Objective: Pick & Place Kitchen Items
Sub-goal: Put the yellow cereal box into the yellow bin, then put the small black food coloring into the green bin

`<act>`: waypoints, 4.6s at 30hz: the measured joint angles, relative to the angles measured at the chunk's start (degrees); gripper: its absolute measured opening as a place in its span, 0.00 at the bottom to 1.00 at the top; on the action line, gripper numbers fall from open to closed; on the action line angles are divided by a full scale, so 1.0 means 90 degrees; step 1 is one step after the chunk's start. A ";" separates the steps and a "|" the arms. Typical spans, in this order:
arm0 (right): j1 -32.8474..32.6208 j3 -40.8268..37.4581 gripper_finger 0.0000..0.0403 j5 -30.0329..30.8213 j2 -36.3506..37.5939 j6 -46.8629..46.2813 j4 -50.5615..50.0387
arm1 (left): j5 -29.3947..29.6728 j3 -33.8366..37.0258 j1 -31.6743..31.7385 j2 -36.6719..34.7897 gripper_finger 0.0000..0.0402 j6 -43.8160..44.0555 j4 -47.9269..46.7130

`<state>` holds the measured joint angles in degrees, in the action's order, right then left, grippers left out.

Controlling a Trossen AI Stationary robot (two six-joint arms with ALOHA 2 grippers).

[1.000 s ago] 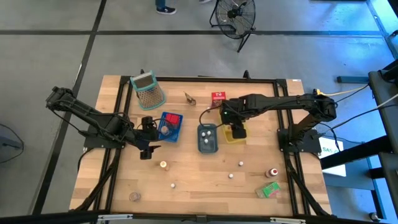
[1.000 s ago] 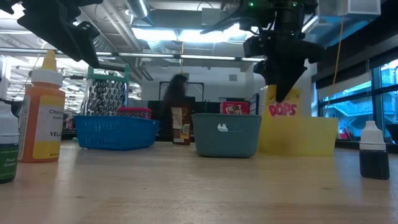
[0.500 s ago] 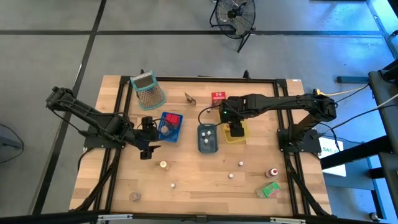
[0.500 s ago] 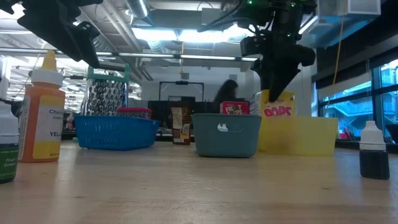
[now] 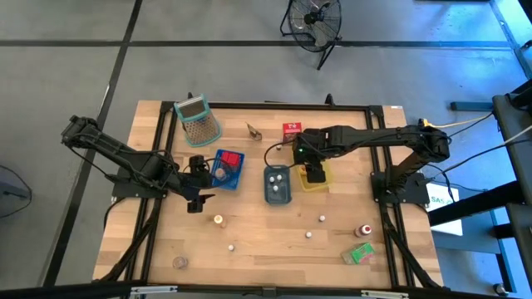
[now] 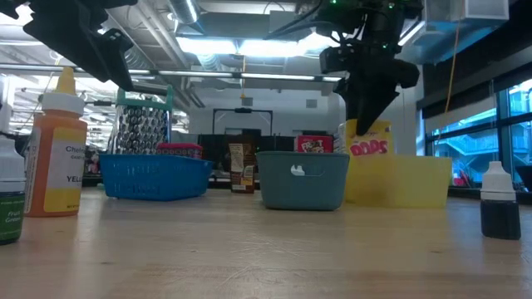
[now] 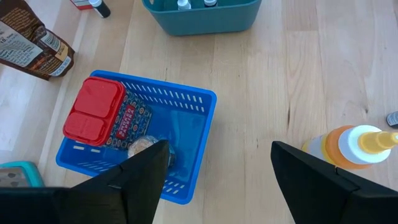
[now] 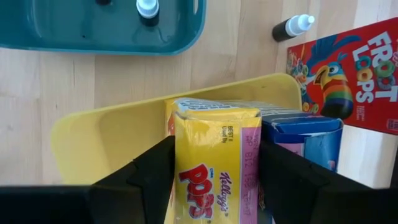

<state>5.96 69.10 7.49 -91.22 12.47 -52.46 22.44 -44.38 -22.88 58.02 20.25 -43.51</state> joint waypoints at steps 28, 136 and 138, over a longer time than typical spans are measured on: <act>-0.0005 0.0000 0.53 -0.0187 0.0000 0.0053 0.0191 | 0.0000 0.0000 0.0001 0.0000 0.69 0.0000 0.0001; -0.1763 0.0879 0.53 -0.2169 0.0449 -0.2790 0.1643 | -0.0169 0.0000 0.0013 0.0000 0.69 0.0287 0.0000; -0.1883 0.0879 0.53 -0.2170 0.0449 -0.2728 0.1612 | -0.0172 0.0000 0.0013 -0.0002 0.69 0.0288 -0.0001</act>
<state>-11.00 77.01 -12.04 -87.18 -12.08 -37.96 20.88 -44.38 -22.77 58.00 22.84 -43.52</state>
